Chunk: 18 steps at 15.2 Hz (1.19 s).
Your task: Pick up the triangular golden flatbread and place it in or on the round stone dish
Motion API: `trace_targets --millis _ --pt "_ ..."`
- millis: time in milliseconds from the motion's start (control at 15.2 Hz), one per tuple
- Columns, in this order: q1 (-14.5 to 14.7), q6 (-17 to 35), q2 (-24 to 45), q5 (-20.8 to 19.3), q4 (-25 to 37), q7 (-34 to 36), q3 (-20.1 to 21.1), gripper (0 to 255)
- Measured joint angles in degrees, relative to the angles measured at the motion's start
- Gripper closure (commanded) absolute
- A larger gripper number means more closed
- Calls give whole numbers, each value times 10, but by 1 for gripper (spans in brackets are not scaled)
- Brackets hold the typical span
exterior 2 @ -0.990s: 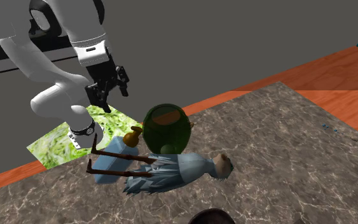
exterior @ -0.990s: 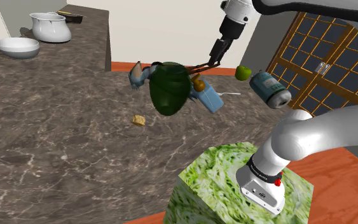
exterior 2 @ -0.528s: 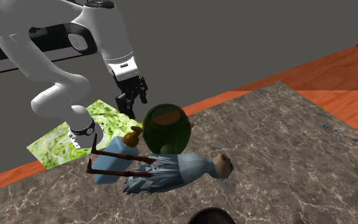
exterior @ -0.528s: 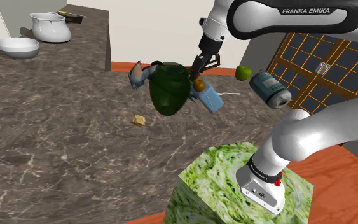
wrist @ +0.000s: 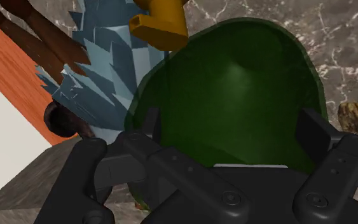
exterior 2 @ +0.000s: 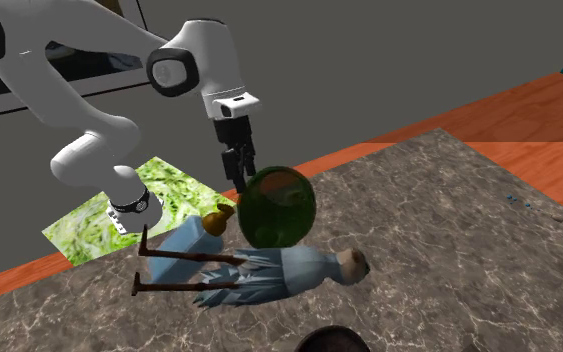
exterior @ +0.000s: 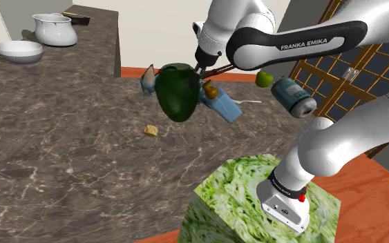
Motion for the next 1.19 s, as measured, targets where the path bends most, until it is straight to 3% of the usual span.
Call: trace_targets --millis 66,132,330,660,858,1188 --pt "24 10 19 -53 12 15 -7 0" --pt "25 11 19 -80 12 16 -7 0" --pt "33 19 27 -66 18 27 -11 0" --pt "83 77 64 -173 29 63 -42 0" --pt "85 80 68 -169 28 65 -43 0" --pt "100 100 126 -109 33 84 -47 0"
